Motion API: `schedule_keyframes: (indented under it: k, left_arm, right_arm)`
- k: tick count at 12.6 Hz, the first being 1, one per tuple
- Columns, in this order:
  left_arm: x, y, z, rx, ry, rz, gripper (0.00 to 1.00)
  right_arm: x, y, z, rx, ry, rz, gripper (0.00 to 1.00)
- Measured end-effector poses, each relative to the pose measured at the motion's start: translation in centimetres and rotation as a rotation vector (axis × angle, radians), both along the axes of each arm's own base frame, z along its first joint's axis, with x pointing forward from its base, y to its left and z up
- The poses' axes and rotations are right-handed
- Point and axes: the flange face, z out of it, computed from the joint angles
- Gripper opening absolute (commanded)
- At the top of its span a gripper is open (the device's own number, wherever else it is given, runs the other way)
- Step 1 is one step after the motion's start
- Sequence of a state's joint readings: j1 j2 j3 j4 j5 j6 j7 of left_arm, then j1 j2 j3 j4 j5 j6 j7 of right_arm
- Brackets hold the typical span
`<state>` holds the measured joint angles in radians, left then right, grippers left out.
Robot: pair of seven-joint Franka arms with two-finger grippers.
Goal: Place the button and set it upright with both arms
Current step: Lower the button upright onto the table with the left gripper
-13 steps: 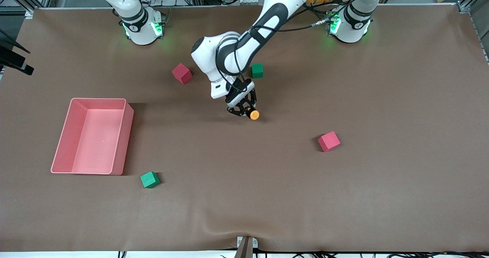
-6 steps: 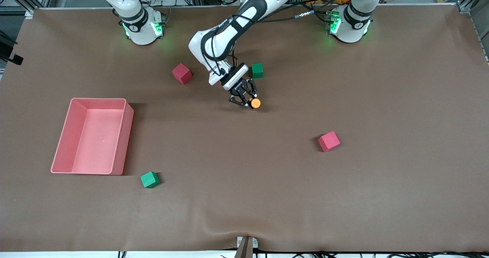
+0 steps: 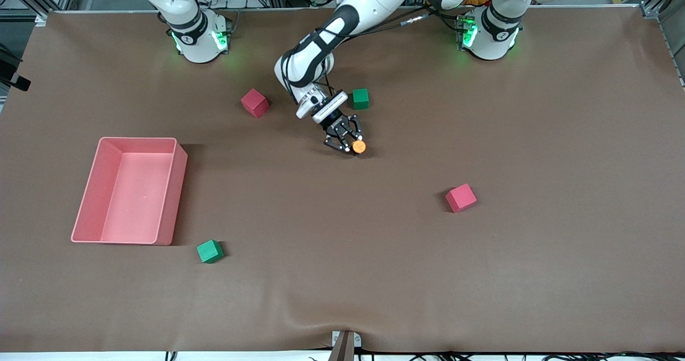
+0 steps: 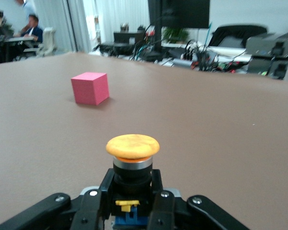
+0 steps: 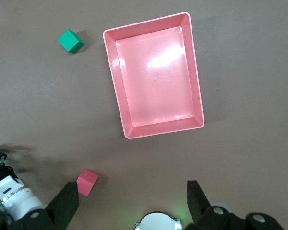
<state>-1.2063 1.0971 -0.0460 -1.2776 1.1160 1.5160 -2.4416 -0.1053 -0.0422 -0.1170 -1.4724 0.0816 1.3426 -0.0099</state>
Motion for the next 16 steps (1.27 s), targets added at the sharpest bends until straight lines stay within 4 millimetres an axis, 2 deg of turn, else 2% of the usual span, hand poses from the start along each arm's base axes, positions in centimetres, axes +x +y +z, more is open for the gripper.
schedule_keyframes:
  k: [2,9,12,14,15,16]
  left_arm:
    - [-0.3,0.2,-1.0,0.016,-0.022,-0.01,0.0]
    - [-0.2,0.5,-1.4,0.023,-0.037,-0.012,0.0]
    - [0.0,0.5,-1.4,0.03,-0.051,-0.024,0.39]
    - [0.0,0.6,-1.6,0.032,-0.052,-0.025,0.4]
    - [0.0,0.6,-1.6,0.031,-0.052,-0.026,0.5]
    - [-0.1,0.5,-1.6,0.032,-0.053,-0.027,0.99]
  right_arm:
    - [0.0,0.0,0.0,0.0,-0.001,0.0,1.0]
    - [0.0,-0.1,0.1,-0.001,-0.003,-0.001,1.0]
    - [0.0,0.1,0.2,-0.001,-0.005,0.001,1.0]
    - [0.2,1.0,0.2,-0.001,-0.005,0.02,1.0]
    - [0.3,1.8,0.2,-0.002,-0.006,0.035,1.0]
    - [0.4,2.5,0.3,-0.002,-0.006,0.049,1.0]
